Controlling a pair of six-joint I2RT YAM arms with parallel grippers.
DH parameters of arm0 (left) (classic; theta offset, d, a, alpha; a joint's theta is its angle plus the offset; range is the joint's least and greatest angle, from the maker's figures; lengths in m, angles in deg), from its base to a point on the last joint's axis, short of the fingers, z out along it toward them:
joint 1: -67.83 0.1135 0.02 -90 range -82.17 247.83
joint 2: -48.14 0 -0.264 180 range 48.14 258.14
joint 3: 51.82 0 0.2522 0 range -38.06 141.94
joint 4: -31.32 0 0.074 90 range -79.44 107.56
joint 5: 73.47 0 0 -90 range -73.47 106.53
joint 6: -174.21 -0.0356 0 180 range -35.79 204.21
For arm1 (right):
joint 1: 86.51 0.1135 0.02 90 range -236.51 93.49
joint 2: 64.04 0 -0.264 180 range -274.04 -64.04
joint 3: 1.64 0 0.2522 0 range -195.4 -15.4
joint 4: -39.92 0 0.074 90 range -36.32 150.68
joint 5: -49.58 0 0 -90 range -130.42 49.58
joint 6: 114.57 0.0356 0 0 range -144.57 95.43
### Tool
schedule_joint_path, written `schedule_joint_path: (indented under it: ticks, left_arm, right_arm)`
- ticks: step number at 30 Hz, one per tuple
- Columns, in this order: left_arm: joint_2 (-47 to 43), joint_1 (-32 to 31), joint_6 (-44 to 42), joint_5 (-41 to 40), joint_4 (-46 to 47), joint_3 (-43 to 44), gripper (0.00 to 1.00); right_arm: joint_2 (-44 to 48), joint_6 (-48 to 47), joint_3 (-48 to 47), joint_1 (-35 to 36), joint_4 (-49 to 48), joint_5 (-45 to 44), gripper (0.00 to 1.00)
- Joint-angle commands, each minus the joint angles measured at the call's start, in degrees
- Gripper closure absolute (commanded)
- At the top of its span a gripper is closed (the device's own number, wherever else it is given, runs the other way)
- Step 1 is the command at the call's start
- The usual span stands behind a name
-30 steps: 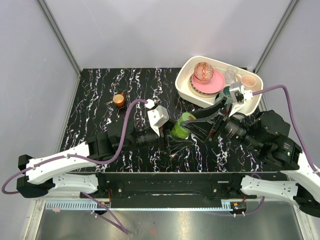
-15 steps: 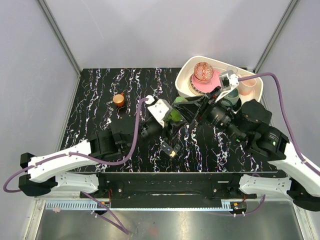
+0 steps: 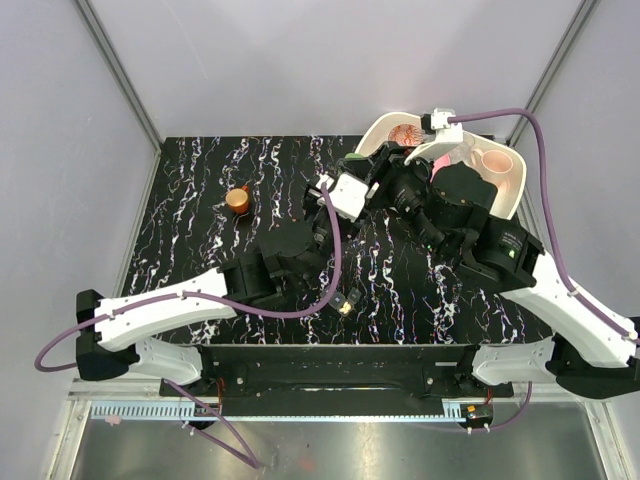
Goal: Sort the pills into containers
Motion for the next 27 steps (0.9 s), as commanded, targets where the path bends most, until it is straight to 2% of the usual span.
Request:
schedule_joint_path:
  ticks: [1,7,14,24,27]
  left_arm:
    - [-0.4,0.4,-3.2,-4.4,17.0,6.7,1.0]
    - [-1.0,0.4,-1.2,-4.1,17.6,4.9,1.0]
    - [-2.5,0.4,1.2,-3.1,18.2,1.7,1.0]
    - [-4.8,0.4,5.1,-2.9,18.7,-2.0,1.0]
    - [-5.6,0.4,5.8,-2.6,18.7,-3.2,1.0]
  right_arm:
    - [-1.9,-0.8,-1.1,0.9,8.5,0.5,0.78]
    - [0.9,-3.2,0.5,0.9,3.0,6.3,0.55]
    - [2.3,-4.6,0.7,0.9,-2.3,13.8,0.41]
    - [3.5,-4.6,0.3,0.9,-4.3,15.2,0.26]
    - [4.2,-4.6,0.2,0.8,-4.2,15.8,0.24]
